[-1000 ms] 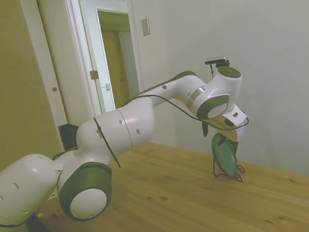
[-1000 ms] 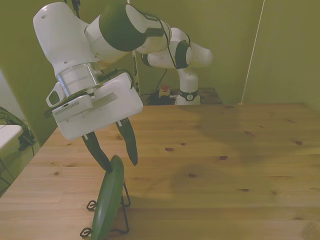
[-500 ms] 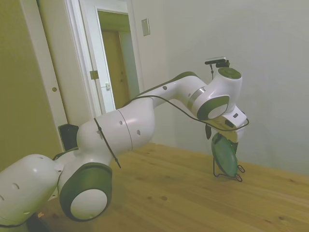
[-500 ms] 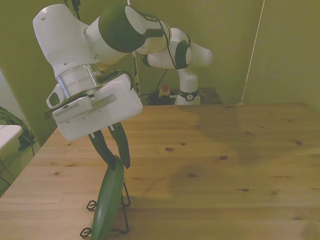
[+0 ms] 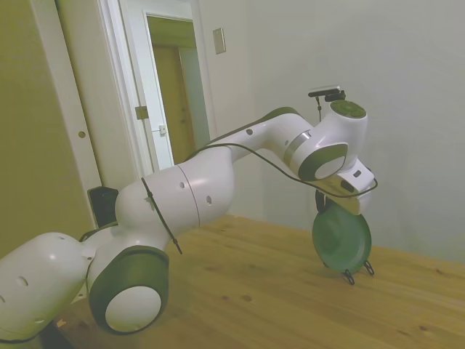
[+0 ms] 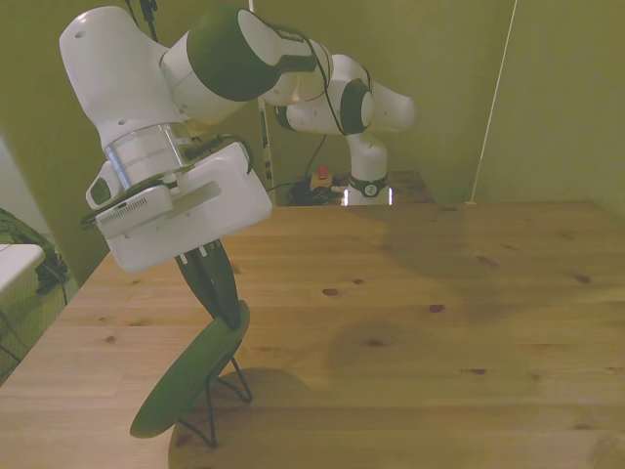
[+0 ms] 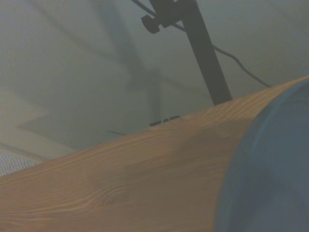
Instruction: Unload the plate
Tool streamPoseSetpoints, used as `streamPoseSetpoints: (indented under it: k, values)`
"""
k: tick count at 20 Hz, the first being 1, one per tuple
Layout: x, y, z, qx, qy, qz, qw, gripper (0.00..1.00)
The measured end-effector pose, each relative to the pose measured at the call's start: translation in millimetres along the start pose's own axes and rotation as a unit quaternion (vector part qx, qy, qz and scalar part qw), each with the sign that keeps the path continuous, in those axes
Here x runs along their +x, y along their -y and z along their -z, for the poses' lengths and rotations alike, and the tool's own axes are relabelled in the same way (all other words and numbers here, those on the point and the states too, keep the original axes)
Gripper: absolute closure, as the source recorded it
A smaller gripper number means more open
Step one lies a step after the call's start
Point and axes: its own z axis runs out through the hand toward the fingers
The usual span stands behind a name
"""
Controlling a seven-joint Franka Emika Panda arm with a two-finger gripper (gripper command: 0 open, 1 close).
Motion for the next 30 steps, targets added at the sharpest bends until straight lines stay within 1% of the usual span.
streamPoseSetpoints:
  k: [2,5,7,11,16,20,22,24,26,30]
  values:
    - [-1.2,2.2,3.3,0.002,-0.001,0.002,1.0,1.0]
    - [-5.9,10.5,18.9,0.009,-0.009,0.008,0.9999,1.0]
    - [-10.9,18.6,35.4,0.015,-0.017,0.014,0.9996,1.0]
    - [-30.2,43.2,82.2,0.032,-0.039,0.033,0.9982,1.0]
    - [-81.9,84.5,123.4,0.027,-0.032,0.056,0.9976,1.0]
    - [-130.7,116.2,141.9,0.006,-0.023,0.075,0.9969,1.0]
    - [-150.1,126.1,137.5,-0.014,-0.012,0.077,0.9968,1.0]
    - [-164.7,132.4,122.0,-0.041,0.002,0.078,0.9962,1.0]
    - [-173.1,134.0,98.4,-0.069,0.019,0.075,0.9946,1.0]
    - [-166.4,125.0,32.6,-0.109,0.047,0.066,0.9907,1.0]
